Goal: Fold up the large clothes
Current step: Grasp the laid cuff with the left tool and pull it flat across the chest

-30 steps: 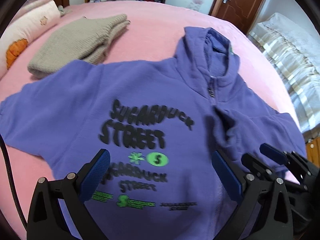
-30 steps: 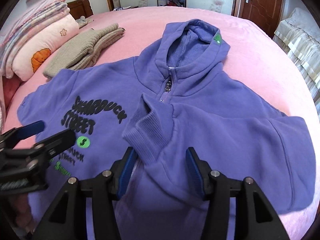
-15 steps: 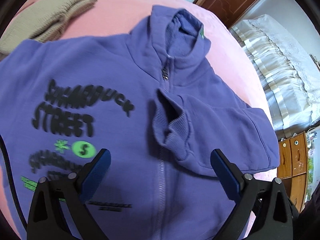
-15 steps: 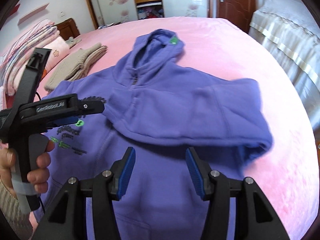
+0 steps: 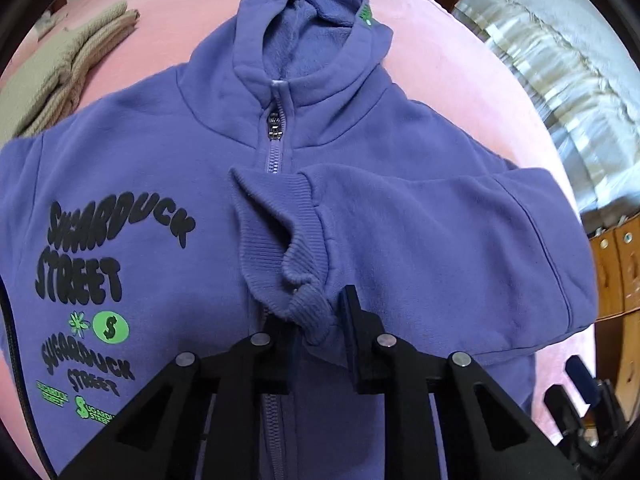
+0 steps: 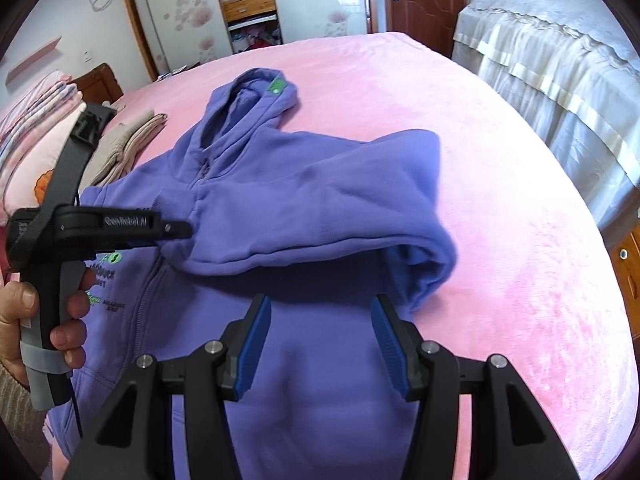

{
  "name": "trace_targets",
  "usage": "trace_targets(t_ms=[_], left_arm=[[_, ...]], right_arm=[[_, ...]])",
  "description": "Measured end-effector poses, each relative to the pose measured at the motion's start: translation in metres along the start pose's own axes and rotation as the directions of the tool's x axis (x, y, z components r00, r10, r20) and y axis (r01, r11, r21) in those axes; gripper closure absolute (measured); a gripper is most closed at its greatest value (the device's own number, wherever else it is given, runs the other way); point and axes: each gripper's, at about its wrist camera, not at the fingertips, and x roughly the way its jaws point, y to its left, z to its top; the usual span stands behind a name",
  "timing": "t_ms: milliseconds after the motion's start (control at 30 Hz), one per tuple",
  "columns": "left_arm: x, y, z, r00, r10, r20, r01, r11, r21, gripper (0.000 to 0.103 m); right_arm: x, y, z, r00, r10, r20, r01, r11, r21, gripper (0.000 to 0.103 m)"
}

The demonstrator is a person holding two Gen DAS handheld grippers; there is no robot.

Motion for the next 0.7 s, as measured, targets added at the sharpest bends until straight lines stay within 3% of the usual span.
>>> trace_targets(t_ms=[167,367,533,700], left_arm=[[-0.031,-0.013,0.012,0.994,0.040,0.097,-0.045,0.998,0.048,0.095],[-0.094,-0.019,0.039,0.959,0.029,0.281,-0.057,0.994,0.092,0.096],[-0.117,-0.004,0.045,0.941,0.037,0.337,-0.074,0.993,0.097,0.096],[-0.130,0.015,0.045,0.925,0.048,0.377,-0.070,0.997,0.044,0.096]], right_arm=[[0.002,-0.023,-0.005,1.000,-0.028,-0.003,0.028,0.998,0.048,0.050],[0.014,-0.055,-0.007,0.998,-0.067,-0.019,0.069,0.991,0.115,0.050],[0.030,-0.057,0.005,0.995,-0.101,-0.013,0.102,0.989,0.104,0.050],[0.054,-0.055,0.017,0.991,-0.128,-0.032,0.130,0.987,0.091,0.050]])
